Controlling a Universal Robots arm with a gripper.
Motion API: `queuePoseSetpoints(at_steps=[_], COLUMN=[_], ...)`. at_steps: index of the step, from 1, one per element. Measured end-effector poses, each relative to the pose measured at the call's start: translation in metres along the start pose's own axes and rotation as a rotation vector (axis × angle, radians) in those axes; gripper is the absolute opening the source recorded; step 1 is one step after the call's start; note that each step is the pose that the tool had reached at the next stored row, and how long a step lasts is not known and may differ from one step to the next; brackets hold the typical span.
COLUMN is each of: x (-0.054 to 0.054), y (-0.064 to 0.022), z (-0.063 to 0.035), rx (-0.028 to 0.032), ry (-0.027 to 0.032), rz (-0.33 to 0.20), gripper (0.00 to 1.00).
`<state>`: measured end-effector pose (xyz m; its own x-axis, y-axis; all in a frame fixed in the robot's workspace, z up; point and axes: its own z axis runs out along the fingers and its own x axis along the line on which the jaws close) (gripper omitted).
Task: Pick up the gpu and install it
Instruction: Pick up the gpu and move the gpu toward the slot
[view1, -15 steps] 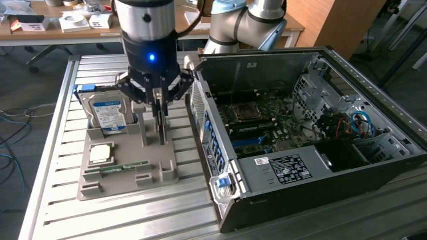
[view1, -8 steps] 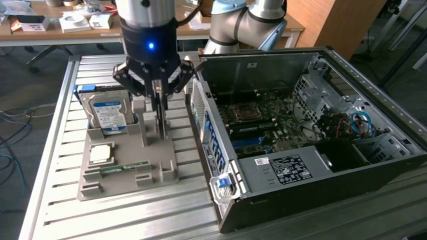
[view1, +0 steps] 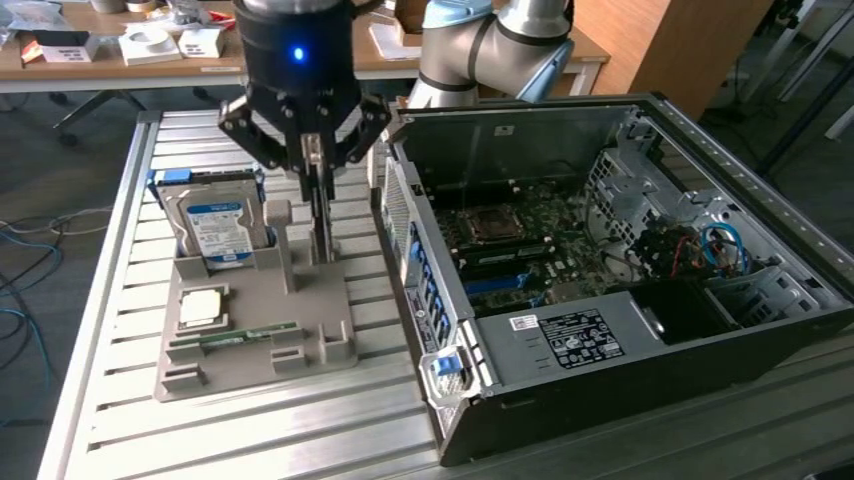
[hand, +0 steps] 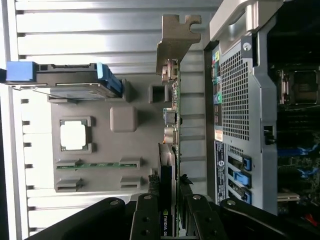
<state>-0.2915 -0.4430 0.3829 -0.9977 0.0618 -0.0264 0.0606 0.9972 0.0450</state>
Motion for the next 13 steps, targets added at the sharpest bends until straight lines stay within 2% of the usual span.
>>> queuePoseSetpoints(at_steps=[13], x=[-0.001], y=[0.0017], z=[-0.0385], rx=[0.0001], ry=[0.0000], rz=[0.000], gripper=[0.26])
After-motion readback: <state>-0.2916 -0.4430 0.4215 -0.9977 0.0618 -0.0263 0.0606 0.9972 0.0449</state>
